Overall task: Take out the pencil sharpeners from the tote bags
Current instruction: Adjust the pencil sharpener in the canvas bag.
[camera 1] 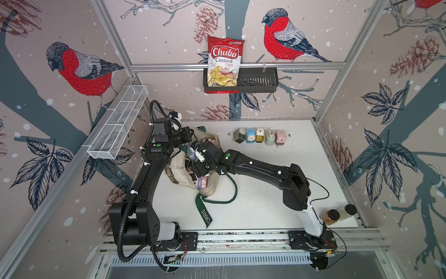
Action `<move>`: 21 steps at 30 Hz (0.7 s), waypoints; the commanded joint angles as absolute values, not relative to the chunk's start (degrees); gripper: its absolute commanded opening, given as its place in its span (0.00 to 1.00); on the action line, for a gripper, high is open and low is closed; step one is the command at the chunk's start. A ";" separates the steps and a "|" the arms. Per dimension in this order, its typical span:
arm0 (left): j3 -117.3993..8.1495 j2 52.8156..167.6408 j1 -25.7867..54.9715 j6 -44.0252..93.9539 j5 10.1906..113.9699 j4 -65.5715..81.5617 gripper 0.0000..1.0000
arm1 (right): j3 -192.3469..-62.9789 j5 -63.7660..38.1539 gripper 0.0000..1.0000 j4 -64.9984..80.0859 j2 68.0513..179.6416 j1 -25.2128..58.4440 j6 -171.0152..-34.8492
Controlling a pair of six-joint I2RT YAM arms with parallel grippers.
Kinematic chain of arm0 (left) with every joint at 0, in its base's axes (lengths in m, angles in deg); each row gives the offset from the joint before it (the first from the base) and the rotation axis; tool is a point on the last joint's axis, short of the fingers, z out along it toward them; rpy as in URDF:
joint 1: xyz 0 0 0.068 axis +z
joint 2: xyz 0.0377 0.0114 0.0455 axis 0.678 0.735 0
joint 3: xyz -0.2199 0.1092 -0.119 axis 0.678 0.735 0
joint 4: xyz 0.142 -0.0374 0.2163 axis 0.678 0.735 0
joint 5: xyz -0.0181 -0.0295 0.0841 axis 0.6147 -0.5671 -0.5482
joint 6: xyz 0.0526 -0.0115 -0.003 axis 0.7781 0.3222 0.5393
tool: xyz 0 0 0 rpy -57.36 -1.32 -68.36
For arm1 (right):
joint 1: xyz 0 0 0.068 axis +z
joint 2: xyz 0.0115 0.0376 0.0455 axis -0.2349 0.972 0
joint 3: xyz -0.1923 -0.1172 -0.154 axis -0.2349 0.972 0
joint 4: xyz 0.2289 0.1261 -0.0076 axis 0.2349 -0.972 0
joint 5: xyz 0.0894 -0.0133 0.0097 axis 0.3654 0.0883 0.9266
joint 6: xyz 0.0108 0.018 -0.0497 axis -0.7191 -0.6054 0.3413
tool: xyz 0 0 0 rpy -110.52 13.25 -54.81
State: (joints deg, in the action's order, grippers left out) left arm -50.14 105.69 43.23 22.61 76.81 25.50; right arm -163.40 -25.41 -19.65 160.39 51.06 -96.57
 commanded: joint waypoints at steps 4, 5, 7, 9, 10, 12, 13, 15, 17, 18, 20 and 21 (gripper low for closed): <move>-50.54 106.16 43.19 22.31 79.39 19.08 0.00 | -168.30 -26.18 0.84 -23.64 164.05 52.26 -97.47; -50.54 106.16 43.17 22.32 79.47 19.12 0.00 | -167.55 -26.72 0.84 -23.92 163.59 52.27 -97.43; -50.60 106.13 43.19 22.29 79.49 19.12 0.00 | -164.65 -27.23 0.83 -23.20 161.96 51.99 -97.71; -50.60 106.08 43.18 22.32 79.34 19.12 0.00 | -161.39 -27.23 0.80 -22.60 159.94 51.51 -98.30; -50.54 106.08 43.20 22.32 79.38 19.12 0.00 | -160.02 -27.24 0.79 -22.59 159.08 51.36 -98.62; -50.60 106.08 43.18 22.32 79.36 19.12 0.00 | -156.25 -27.31 0.78 -21.93 156.81 50.86 -99.43; -50.64 106.08 43.15 22.36 79.32 19.12 0.00 | -154.25 -27.39 0.77 -21.20 155.72 50.61 -99.85; -50.60 105.99 43.22 22.40 79.34 19.12 0.00 | -149.97 -27.86 0.75 -19.93 153.17 50.01 -100.94; -50.58 106.00 43.21 22.40 79.29 19.12 0.00 | -146.68 -28.61 0.74 -18.94 151.13 49.55 -101.60; -50.57 106.01 43.15 22.36 79.34 19.12 0.00 | -145.42 -28.84 0.74 -18.73 150.36 49.36 -101.84; -50.59 106.01 43.16 22.32 79.38 19.11 0.00 | -144.44 -29.55 0.74 -18.72 149.23 49.33 -102.03; -50.60 105.99 43.15 22.32 79.38 19.12 0.00 | -144.49 -29.78 0.74 -18.94 148.84 49.37 -102.23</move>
